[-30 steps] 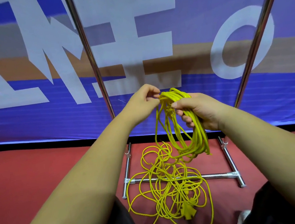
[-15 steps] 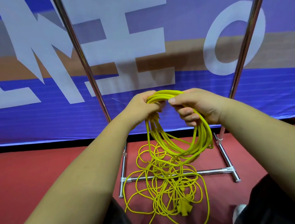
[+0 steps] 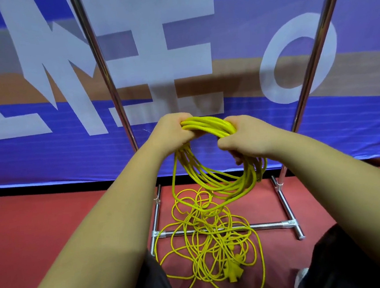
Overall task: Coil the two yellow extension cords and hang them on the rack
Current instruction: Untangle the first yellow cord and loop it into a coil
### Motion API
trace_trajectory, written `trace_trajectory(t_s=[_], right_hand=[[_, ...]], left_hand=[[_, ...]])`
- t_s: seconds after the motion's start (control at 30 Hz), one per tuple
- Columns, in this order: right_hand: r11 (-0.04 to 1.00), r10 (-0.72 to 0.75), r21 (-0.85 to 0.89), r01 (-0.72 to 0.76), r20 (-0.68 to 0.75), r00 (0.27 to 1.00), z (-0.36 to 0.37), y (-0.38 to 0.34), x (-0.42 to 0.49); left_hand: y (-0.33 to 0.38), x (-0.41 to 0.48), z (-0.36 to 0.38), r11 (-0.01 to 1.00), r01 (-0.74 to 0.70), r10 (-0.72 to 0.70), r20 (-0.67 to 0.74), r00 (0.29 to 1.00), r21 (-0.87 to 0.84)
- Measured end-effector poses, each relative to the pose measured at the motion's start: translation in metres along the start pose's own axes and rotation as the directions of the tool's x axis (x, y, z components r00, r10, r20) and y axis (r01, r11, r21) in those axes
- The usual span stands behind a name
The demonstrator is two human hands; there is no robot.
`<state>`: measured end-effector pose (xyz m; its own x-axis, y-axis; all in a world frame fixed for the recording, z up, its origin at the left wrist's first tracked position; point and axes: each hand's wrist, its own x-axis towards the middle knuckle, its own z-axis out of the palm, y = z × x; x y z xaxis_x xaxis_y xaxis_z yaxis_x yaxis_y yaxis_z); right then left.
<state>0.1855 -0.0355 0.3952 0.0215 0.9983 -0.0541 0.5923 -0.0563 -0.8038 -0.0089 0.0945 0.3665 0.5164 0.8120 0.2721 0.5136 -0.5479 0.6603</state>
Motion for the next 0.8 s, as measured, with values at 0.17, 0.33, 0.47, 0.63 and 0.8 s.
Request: trace_trajectory(t_s=[0.17,0.33,0.47,0.63,0.8], right_hand=[[0.99,0.067,-0.12,-0.069,-0.026,0.997,0.018,0.02,0.005],[0.974,0.176,-0.13,-0.188,-0.095,0.98,0.023,0.037,0.012],[0.952,0.295,-0.036,-0.305,-0.161,0.942,0.015,0.054,0.017],[0.923,0.379,0.008,-0.385,-0.203,0.903,0.008,0.072,0.022],[0.906,0.417,0.051,-0.42,-0.27,0.868,-0.001,0.085,0.026]], left_hand=[[-0.018,-0.008,0.017,0.979,-0.043,0.012,0.157,0.988,0.198],[-0.047,-0.018,0.05,0.958,0.074,-0.172,0.346,0.923,0.278],[-0.078,-0.032,0.085,0.764,0.209,-0.536,0.419,0.733,0.611],[-0.11,-0.078,0.174,0.643,0.062,-0.726,0.581,0.369,0.764],[-0.127,-0.123,0.266,0.768,0.157,-0.578,0.565,0.588,0.621]])
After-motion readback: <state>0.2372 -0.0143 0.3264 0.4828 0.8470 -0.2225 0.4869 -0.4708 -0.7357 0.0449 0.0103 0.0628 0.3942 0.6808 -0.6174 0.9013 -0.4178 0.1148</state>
